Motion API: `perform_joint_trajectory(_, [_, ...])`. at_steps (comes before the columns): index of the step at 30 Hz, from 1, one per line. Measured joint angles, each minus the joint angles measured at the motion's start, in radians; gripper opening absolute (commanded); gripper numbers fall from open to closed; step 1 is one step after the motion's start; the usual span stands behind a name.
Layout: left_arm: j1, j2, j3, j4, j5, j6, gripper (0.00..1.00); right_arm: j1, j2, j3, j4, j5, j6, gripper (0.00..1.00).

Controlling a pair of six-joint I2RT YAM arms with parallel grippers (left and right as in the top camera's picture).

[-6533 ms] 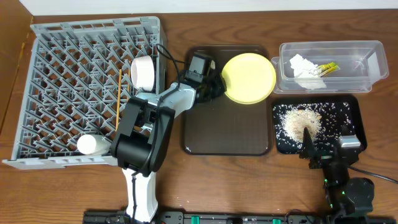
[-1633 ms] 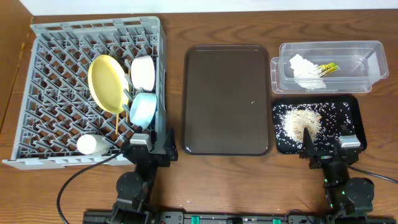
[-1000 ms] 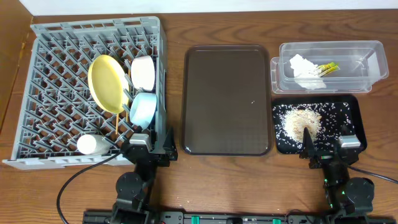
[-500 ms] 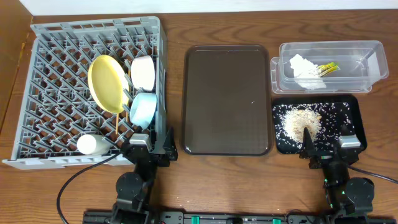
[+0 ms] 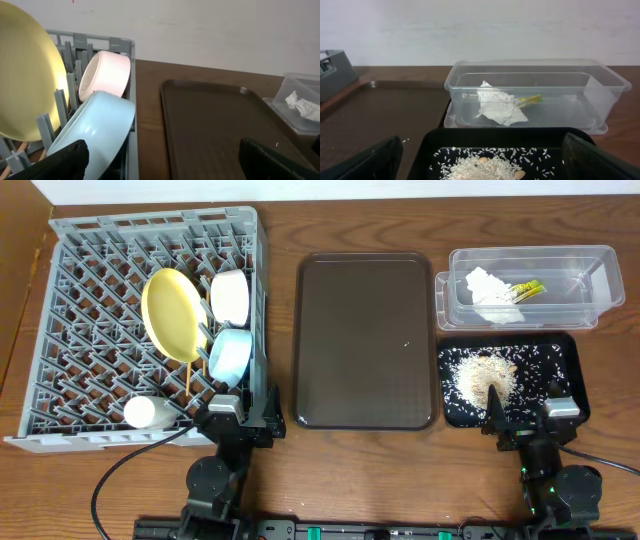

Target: Sort waste into correct bins and load items into the dishwasher

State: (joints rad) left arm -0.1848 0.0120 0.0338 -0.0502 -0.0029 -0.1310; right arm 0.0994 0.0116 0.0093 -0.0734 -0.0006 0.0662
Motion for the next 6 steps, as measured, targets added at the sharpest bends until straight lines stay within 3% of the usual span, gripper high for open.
perform_joint_trajectory(6, [0.000, 0.000, 0.000, 0.000, 0.000, 0.000, 0.96, 0.000, 0.000, 0.000, 0.000, 0.000, 0.000, 0.99])
